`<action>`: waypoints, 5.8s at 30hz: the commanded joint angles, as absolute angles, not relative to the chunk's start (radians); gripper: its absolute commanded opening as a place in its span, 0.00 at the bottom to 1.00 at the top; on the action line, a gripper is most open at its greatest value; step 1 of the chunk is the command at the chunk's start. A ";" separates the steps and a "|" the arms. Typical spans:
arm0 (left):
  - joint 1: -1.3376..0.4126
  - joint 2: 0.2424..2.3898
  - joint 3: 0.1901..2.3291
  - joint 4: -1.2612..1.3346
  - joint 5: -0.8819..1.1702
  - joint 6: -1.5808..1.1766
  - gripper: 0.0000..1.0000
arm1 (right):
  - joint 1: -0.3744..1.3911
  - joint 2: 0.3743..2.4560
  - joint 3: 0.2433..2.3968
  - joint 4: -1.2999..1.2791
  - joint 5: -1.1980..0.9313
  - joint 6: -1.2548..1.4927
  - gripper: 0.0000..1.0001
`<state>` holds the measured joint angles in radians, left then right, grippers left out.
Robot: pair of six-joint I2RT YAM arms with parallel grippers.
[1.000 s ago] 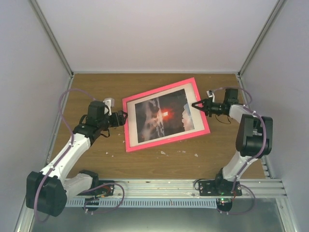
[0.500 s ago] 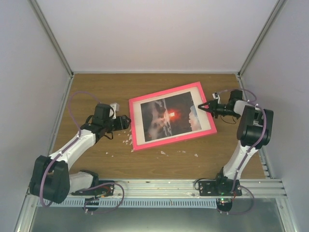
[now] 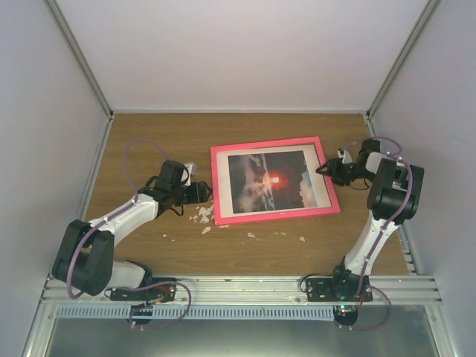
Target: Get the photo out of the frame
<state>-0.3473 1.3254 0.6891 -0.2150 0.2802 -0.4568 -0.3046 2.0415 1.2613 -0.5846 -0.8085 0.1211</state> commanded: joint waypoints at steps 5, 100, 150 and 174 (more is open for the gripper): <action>-0.354 1.421 0.826 -0.169 0.178 -0.428 0.78 | -0.307 1.886 1.240 -0.545 -0.512 0.185 0.66; -0.381 1.776 1.274 -0.428 -0.016 -0.244 0.77 | -0.149 1.629 0.913 -0.363 -0.464 0.402 0.65; -0.656 1.737 0.927 -0.296 0.412 -0.447 0.43 | -0.067 1.914 1.257 -0.538 -0.125 0.257 0.35; -0.725 1.809 1.141 -0.404 -0.035 -0.429 0.69 | -0.055 1.629 0.952 -0.469 -0.103 0.307 0.63</action>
<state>-0.7059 1.7493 1.1027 -0.3817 0.0471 -0.4511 -0.0597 1.6192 0.9966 -0.4831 -0.1280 0.2996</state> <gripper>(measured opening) 0.689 0.639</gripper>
